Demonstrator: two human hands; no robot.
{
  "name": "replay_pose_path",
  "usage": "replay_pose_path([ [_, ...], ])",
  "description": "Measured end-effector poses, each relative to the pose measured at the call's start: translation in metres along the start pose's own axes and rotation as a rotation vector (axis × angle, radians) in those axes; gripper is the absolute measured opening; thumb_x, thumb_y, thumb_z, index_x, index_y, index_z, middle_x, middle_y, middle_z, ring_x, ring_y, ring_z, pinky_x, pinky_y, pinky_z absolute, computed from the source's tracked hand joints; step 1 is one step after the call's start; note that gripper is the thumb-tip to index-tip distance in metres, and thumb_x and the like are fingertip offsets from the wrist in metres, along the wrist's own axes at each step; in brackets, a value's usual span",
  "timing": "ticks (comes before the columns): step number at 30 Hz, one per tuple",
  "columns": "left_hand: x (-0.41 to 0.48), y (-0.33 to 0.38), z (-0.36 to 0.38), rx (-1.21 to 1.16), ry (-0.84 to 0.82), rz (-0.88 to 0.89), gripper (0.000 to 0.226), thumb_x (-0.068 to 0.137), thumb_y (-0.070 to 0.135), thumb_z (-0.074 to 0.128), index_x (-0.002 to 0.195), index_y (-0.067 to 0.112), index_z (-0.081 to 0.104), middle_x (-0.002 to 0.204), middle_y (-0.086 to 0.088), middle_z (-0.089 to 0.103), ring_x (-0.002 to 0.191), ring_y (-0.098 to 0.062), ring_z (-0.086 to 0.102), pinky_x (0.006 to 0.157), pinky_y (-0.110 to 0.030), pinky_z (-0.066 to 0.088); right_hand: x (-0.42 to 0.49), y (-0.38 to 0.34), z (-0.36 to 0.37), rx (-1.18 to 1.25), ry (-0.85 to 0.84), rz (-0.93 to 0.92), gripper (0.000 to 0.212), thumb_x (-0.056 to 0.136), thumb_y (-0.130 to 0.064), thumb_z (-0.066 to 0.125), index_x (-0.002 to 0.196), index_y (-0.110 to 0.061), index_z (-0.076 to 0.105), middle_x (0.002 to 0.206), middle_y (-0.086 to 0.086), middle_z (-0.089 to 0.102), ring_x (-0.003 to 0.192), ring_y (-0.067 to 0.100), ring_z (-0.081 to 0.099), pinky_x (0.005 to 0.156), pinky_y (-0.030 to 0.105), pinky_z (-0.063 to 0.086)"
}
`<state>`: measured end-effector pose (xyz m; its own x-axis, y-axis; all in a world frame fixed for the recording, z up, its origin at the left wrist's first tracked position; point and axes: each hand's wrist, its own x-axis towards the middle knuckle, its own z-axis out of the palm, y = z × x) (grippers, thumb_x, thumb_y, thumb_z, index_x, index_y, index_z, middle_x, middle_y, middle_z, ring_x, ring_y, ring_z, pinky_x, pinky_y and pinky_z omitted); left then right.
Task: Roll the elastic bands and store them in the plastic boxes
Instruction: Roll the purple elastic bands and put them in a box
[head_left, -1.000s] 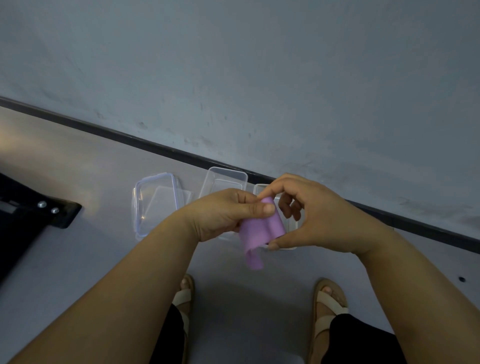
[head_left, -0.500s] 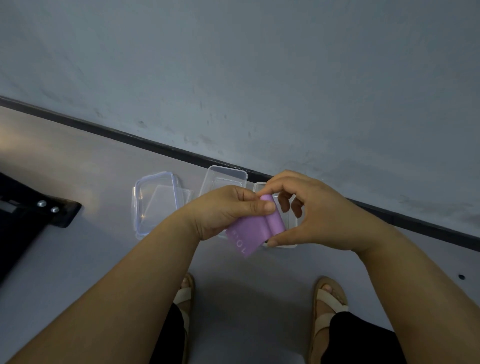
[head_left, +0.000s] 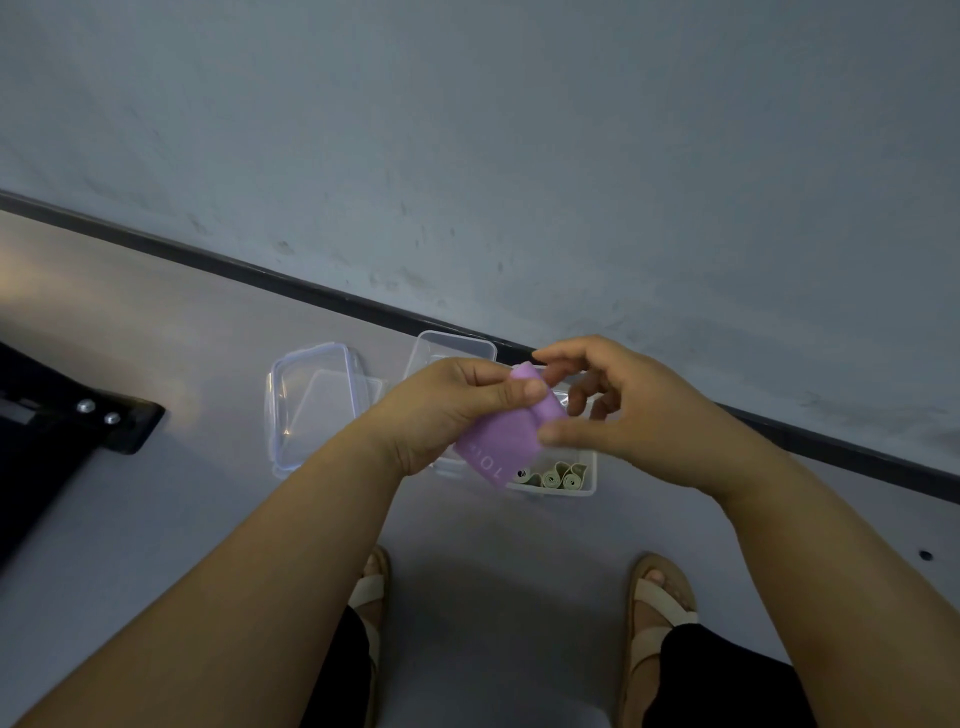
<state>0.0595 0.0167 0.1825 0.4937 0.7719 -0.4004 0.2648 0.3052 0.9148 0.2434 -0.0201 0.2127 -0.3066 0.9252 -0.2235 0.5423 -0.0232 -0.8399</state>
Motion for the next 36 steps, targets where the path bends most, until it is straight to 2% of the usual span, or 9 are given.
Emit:
replay_pose_path([
  [2, 0.000, 0.000, -0.001, -0.023, 0.016, 0.018, 0.031, 0.065, 0.050, 0.071, 0.083, 0.024, 0.076, 0.095, -0.009, 0.071, 0.086, -0.024, 0.062, 0.082, -0.037, 0.050, 0.000, 0.002, 0.000, 0.076, 0.070, 0.043, 0.038, 0.066, -0.059, 0.054, 0.100, -0.042, 0.053, 0.093, -0.018, 0.062, 0.081, -0.003, 0.058, 0.073, 0.017, 0.049],
  [4, 0.000, 0.001, 0.000, -0.052, 0.037, 0.034, 0.031, 0.067, 0.050, 0.075, 0.082, 0.023, 0.075, 0.095, -0.009, 0.071, 0.085, -0.022, 0.062, 0.082, -0.037, 0.050, 0.002, 0.003, 0.001, 0.145, 0.150, 0.068, 0.020, 0.085, -0.048, 0.049, 0.092, -0.033, 0.059, 0.079, -0.014, 0.065, 0.069, -0.006, 0.058, 0.066, 0.013, 0.047],
  [6, 0.000, 0.002, 0.002, -0.091, 0.059, 0.051, 0.033, 0.062, 0.046, 0.069, 0.084, 0.021, 0.072, 0.090, -0.005, 0.070, 0.080, -0.016, 0.062, 0.079, -0.033, 0.051, 0.004, 0.004, 0.004, 0.191, 0.185, 0.116, 0.023, 0.094, -0.039, 0.044, 0.090, -0.026, 0.062, 0.069, -0.012, 0.067, 0.063, -0.003, 0.057, 0.065, 0.014, 0.047],
  [10, 0.002, 0.002, 0.002, -0.169, 0.091, 0.077, 0.032, 0.062, 0.038, 0.064, 0.090, 0.023, 0.068, 0.083, 0.007, 0.071, 0.075, -0.007, 0.065, 0.072, -0.025, 0.055, 0.008, 0.005, 0.010, 0.322, 0.194, 0.188, 0.032, 0.093, -0.042, 0.043, 0.087, -0.018, 0.064, 0.062, -0.010, 0.067, 0.065, 0.006, 0.061, 0.071, 0.025, 0.050],
  [16, 0.004, 0.002, 0.003, -0.241, 0.109, 0.145, 0.034, 0.062, 0.028, 0.067, 0.094, 0.016, 0.067, 0.086, 0.003, 0.073, 0.082, -0.011, 0.067, 0.077, -0.028, 0.055, 0.010, 0.006, 0.017, 0.372, 0.265, 0.173, 0.027, 0.091, -0.040, 0.050, 0.083, -0.018, 0.064, 0.071, -0.005, 0.065, 0.070, 0.010, 0.060, 0.074, 0.029, 0.051],
  [19, 0.004, 0.001, 0.005, -0.234, 0.115, 0.179, 0.034, 0.065, 0.022, 0.067, 0.098, 0.013, 0.066, 0.089, -0.002, 0.073, 0.082, -0.012, 0.068, 0.074, -0.025, 0.057, 0.010, 0.007, 0.016, 0.343, 0.296, 0.145, 0.019, 0.090, -0.038, 0.052, 0.084, -0.023, 0.062, 0.078, -0.005, 0.065, 0.075, 0.012, 0.062, 0.073, 0.026, 0.052],
  [24, 0.002, 0.003, 0.006, -0.224, 0.104, 0.183, 0.028, 0.074, 0.012, 0.066, 0.102, 0.013, 0.064, 0.096, -0.009, 0.071, 0.082, -0.014, 0.069, 0.072, -0.024, 0.057, 0.011, 0.010, 0.015, 0.369, 0.313, 0.121, 0.014, 0.088, -0.035, 0.056, 0.089, -0.022, 0.063, 0.089, -0.001, 0.068, 0.086, 0.020, 0.066, 0.079, 0.032, 0.055],
  [28, 0.000, 0.005, 0.007, -0.158, 0.117, 0.176, 0.026, 0.078, 0.029, 0.061, 0.101, 0.018, 0.067, 0.092, -0.002, 0.071, 0.082, -0.013, 0.068, 0.074, -0.024, 0.056, 0.012, 0.011, 0.011, 0.424, 0.321, 0.096, 0.006, 0.087, -0.028, 0.059, 0.090, -0.023, 0.063, 0.087, -0.002, 0.069, 0.084, 0.016, 0.068, 0.078, 0.030, 0.057],
  [36, 0.003, 0.004, 0.005, -0.172, 0.180, 0.205, 0.022, 0.082, 0.008, 0.064, 0.103, 0.014, 0.067, 0.090, 0.003, 0.073, 0.084, -0.011, 0.070, 0.074, -0.022, 0.057, 0.012, 0.013, 0.011, 0.457, 0.295, 0.069, 0.012, 0.087, -0.021, 0.061, 0.094, -0.030, 0.060, 0.092, 0.001, 0.068, 0.086, 0.014, 0.068, 0.077, 0.026, 0.056],
])
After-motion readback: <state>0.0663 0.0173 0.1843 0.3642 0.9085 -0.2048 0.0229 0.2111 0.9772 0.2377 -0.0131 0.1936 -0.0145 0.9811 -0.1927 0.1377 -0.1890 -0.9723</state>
